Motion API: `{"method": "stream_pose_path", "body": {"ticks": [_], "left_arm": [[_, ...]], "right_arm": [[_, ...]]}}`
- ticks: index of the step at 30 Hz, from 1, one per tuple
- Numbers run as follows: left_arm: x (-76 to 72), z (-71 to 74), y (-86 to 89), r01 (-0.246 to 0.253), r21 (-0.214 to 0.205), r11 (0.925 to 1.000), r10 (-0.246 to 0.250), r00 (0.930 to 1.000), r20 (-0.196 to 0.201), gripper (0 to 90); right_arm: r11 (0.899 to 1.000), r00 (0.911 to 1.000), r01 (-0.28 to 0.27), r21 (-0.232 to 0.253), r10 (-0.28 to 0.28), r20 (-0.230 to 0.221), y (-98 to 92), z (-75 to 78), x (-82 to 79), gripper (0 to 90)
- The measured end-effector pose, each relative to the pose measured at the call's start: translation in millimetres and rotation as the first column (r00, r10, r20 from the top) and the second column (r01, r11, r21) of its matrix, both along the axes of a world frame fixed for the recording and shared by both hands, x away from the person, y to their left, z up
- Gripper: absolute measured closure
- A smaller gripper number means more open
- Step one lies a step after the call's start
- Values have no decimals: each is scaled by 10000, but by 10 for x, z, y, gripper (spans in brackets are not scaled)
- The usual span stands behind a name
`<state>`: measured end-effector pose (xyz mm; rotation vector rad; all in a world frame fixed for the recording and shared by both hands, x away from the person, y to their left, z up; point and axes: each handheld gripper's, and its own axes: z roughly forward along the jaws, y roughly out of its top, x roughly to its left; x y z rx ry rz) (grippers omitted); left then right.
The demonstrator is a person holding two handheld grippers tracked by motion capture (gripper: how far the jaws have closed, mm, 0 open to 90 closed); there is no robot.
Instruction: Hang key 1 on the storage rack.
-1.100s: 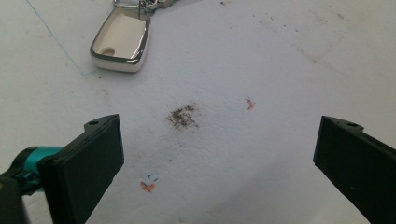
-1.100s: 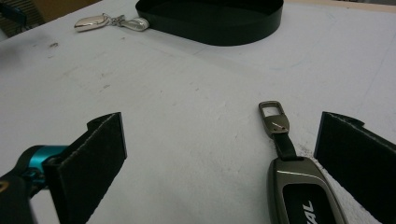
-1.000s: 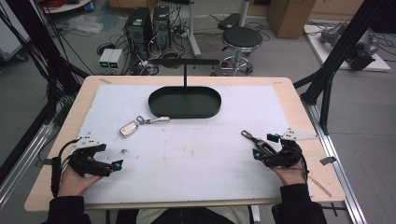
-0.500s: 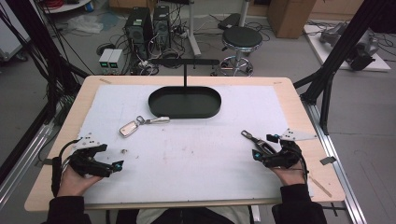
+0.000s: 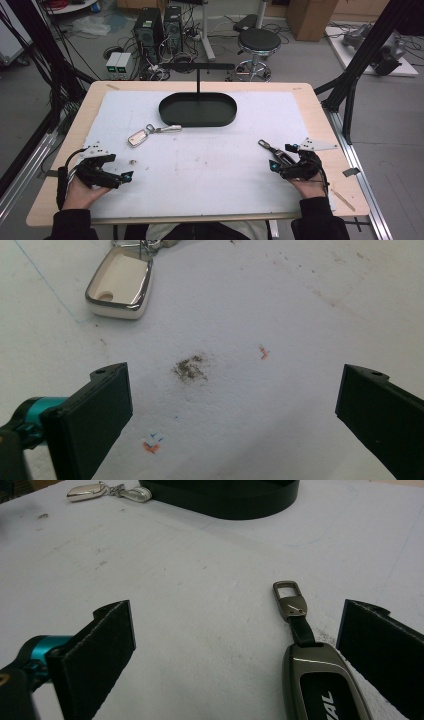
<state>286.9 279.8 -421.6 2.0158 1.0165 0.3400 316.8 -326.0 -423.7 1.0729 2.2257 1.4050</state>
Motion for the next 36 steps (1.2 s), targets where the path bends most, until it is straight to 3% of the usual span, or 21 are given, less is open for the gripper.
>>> {"method": "stream_pose_path", "body": {"ticks": [7,12,23,26,36], "left_arm": [[30,73,-34,107,-112,9999,-105,9998,177,21],[85,106,-71,181,55,9998,-182,9997,183,21],[232,62,-74,154,-85,9998,-155,9997,-192,21],[316,-7,-127,301,288,9991,-287,9985,-466,21],[455,135,-220,580,549,9968,-574,9983,-138,21]], "right_arm": [[9999,10000,-22,-101,22,-55,21,-12,0,15],[10000,10000,15,-40,-15,-57,16,-11,-9,15],[10000,10000,59,-67,-60,-63,6,-12,-13,15],[9999,9999,106,-95,-106,-20,6,-10,-14,15],[9997,9999,140,-175,-140,-6,9,-11,-16,14]]}}
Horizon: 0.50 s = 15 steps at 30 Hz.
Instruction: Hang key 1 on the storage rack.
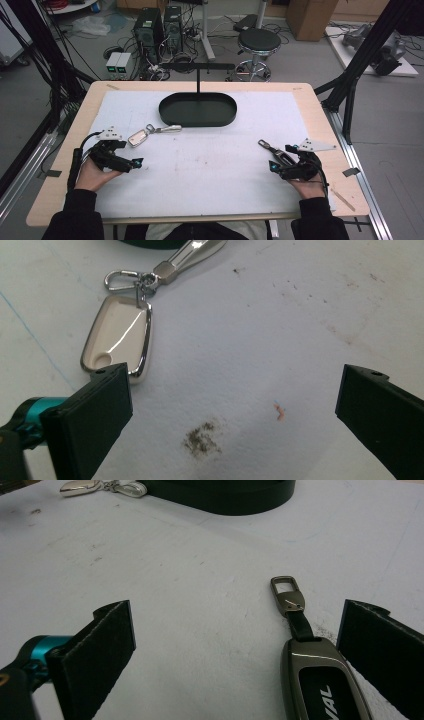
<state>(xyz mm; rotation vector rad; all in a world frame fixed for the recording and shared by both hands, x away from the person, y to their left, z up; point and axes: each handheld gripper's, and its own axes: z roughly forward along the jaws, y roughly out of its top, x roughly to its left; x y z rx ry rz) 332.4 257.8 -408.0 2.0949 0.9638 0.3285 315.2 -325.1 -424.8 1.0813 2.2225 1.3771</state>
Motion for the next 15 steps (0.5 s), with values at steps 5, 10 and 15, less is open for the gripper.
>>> {"method": "stream_pose_path", "body": {"ticks": [5,10,15], "left_arm": [[109,58,-88,317,174,9993,-317,9995,6,21],[205,102,-153,568,497,9971,-561,9983,-155,22],[322,142,-235,793,773,9939,-770,9965,-321,21]], "right_arm": [[10000,10000,6,-15,-6,30,-5,2,1,15],[10000,10000,48,-6,-48,12,-9,3,0,14],[10000,10000,50,-2,-50,71,-10,6,-6,15]]}}
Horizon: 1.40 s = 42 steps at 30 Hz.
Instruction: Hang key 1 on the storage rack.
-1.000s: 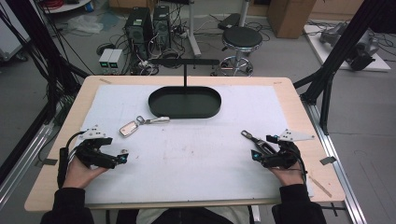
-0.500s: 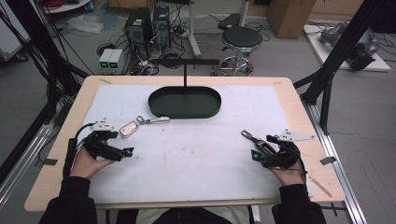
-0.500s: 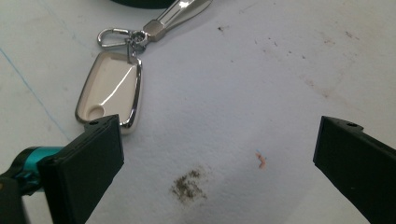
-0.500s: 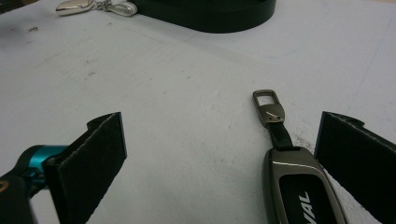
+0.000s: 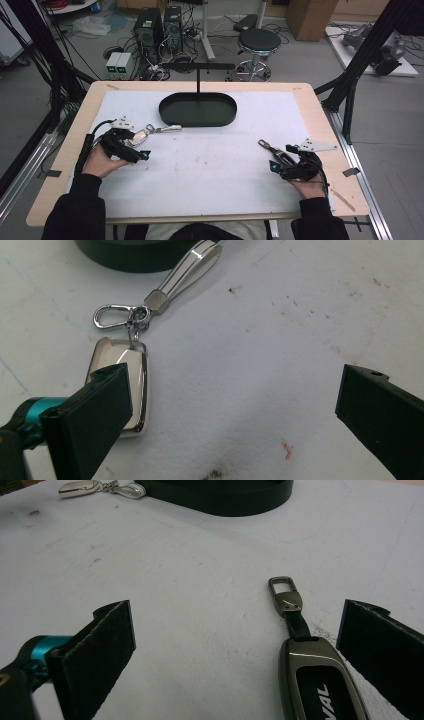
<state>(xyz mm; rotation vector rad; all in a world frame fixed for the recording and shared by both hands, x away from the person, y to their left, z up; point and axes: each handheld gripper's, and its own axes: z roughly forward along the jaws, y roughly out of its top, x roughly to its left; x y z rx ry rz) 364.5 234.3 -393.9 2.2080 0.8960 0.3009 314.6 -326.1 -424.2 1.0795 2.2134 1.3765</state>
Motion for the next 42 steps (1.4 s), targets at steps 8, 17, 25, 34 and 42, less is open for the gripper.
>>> {"method": "stream_pose_path", "body": {"ticks": [8,17,25,34,42], "left_arm": [[129,17,-114,308,406,9987,-311,9995,50,22],[312,21,-173,473,343,9983,-477,9988,96,22],[396,-58,-200,532,587,9969,-524,9985,-151,22],[594,81,-397,808,1084,9908,-814,9967,9,22],[856,-1,-503,1053,1675,9802,-939,9927,-751,22]], "right_arm": [[9999,10000,-45,-133,45,-44,18,-19,36,14],[9999,10000,-11,-138,11,6,30,-9,21,14],[9999,10000,-11,-156,10,-70,36,-14,25,14],[9998,10000,-27,-172,26,-76,36,-18,24,14],[9999,10000,50,-109,-51,-52,8,-16,6,14]]}}
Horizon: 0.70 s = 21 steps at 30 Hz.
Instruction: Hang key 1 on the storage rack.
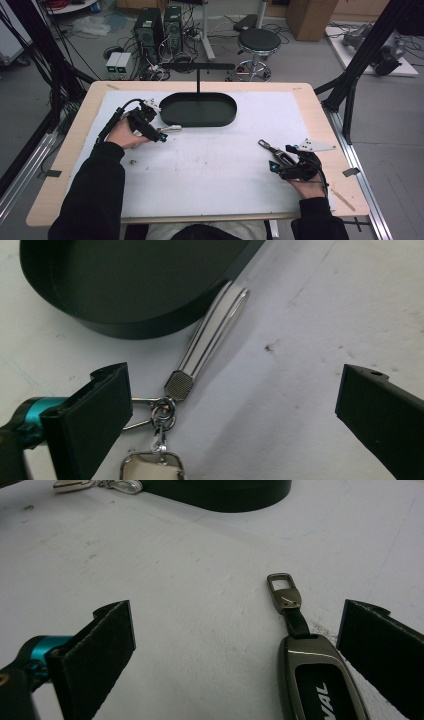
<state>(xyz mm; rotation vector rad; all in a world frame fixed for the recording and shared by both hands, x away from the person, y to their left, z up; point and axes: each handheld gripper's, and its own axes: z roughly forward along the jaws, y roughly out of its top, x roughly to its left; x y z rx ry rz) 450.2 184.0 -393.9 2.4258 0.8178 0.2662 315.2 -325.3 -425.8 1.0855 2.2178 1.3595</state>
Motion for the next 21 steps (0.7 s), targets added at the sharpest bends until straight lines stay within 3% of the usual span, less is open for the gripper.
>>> {"method": "stream_pose_path", "body": {"ticks": [9,21], "left_arm": [[247,-96,-94,26,270,9996,-12,9987,-519,22],[309,-218,-142,290,416,9987,-243,9936,-1102,102]], "right_arm": [[9999,9999,103,10,-103,-35,-38,0,-28,14],[9998,9999,130,115,-130,-23,-58,4,-47,14]]}}
